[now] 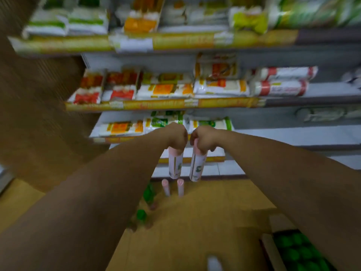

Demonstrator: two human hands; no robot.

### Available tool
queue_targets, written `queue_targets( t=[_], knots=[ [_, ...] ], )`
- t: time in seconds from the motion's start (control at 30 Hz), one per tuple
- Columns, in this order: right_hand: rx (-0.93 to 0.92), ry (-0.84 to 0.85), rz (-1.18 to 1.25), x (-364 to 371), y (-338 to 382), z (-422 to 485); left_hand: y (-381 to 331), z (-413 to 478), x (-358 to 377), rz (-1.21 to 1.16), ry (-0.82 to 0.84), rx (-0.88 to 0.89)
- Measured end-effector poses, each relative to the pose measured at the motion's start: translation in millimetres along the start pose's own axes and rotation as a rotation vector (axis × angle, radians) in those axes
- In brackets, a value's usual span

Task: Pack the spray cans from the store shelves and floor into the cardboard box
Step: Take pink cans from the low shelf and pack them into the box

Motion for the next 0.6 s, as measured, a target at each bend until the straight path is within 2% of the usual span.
queue_targets(
  t=[0.17, 0.3, 0.6],
  knots=[
    [0.098, -0.004, 0.032, -60.3, -42.7, -102.0, -92.6, -43.7, -53.6, -0.054, -0.006, 0.041],
    [0.172, -0.109, 0.050, -95.9, -84.4, -179.2, -169.5, -67.7, -80.2, -0.059, -0.081, 0.108],
    [0.302, -0.289, 0.066, -122.5, -188.9, -344.5, -344.7, -101.0, -82.2, 0.051, -0.164, 0.247]
  ],
)
Point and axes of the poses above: each hand's wrist, its own z-axis towards the middle knuckle, its own x-axis out of the palm, y = z × x, the point moved 1 cm from there along z, towards the middle knuckle, and after that the axes turned 15 degrees about -z, right-handed, at the moved point
